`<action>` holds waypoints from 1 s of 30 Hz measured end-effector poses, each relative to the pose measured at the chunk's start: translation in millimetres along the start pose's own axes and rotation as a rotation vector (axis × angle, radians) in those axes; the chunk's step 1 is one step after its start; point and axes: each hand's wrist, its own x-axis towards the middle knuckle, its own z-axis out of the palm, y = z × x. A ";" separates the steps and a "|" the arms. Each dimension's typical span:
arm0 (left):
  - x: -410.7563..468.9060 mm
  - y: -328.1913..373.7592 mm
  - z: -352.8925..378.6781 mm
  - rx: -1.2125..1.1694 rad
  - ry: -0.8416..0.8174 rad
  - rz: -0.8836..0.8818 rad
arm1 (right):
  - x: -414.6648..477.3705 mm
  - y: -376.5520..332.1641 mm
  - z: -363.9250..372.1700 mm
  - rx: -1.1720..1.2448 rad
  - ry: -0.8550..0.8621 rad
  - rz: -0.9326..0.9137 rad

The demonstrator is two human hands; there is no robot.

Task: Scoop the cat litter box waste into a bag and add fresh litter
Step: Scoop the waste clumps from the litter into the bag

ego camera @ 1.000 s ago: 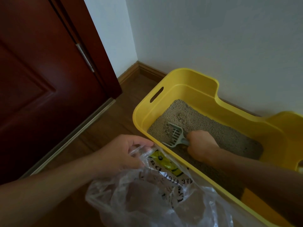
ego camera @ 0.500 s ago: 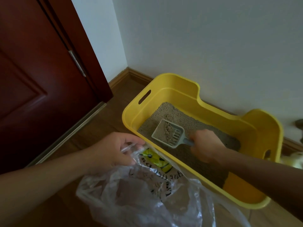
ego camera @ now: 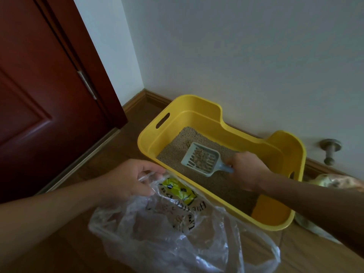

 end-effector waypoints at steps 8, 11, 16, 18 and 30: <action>-0.5 -5.5 -2.1 -0.040 0.023 -0.002 | -11.3 2.9 -5.0 0.002 0.022 -0.026; -0.8 -5.1 -2.4 -0.041 0.028 -0.003 | -12.0 2.3 -8.4 0.001 0.030 -0.029; -1.1 -7.7 -6.5 -0.024 0.046 -0.004 | -14.6 0.7 -15.5 -0.001 0.040 -0.051; -1.8 -8.3 -7.9 -0.008 0.044 0.002 | -18.6 -0.2 -19.4 -0.012 0.040 -0.082; 4.2 -18.6 -15.0 0.102 0.032 0.058 | -50.4 2.2 -34.6 0.001 0.094 -0.160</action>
